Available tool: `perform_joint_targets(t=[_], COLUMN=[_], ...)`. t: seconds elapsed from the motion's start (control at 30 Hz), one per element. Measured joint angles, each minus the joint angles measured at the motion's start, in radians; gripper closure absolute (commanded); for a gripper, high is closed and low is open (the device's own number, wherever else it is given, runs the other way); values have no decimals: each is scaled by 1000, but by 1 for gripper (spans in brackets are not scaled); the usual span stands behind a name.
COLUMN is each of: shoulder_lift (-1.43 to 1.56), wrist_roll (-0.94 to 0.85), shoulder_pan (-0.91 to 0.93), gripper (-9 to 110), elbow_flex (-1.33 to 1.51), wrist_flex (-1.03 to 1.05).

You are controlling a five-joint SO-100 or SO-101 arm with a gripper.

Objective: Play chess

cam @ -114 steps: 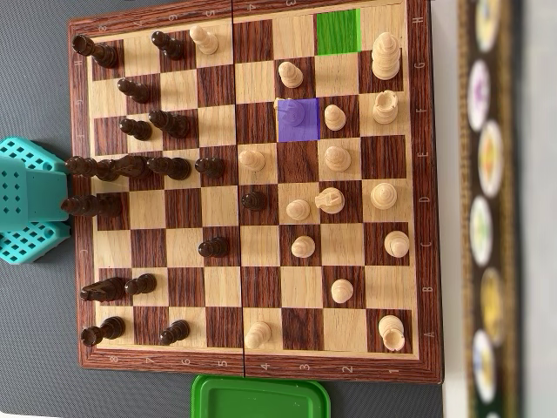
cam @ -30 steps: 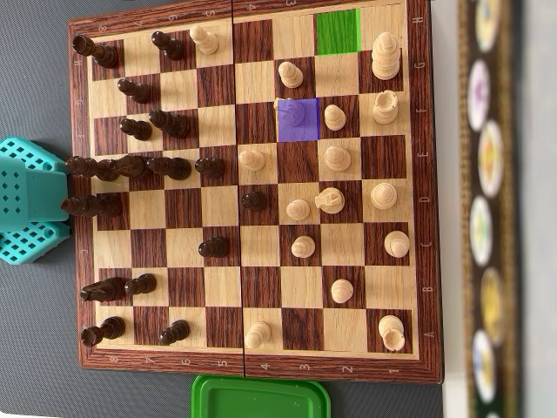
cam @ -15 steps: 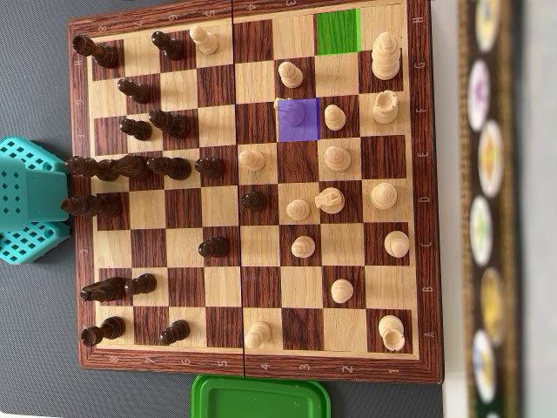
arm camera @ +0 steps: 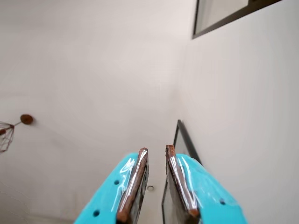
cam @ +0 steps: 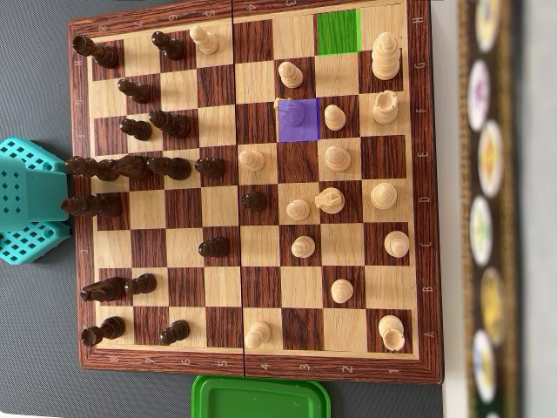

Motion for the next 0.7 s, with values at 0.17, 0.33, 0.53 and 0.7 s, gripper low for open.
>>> perform_joint_targets(t=[0.17,0.33,0.53,0.7], shoulder_lift=[0,2,2,2], wrist_roll=[0,0,0,0], shoulder_pan=[0,0,-3,-8], gripper=[94,94,94,93], elbow_flex=[-77,-173,-293,-414], wrist_flex=[189,465,801,1126])
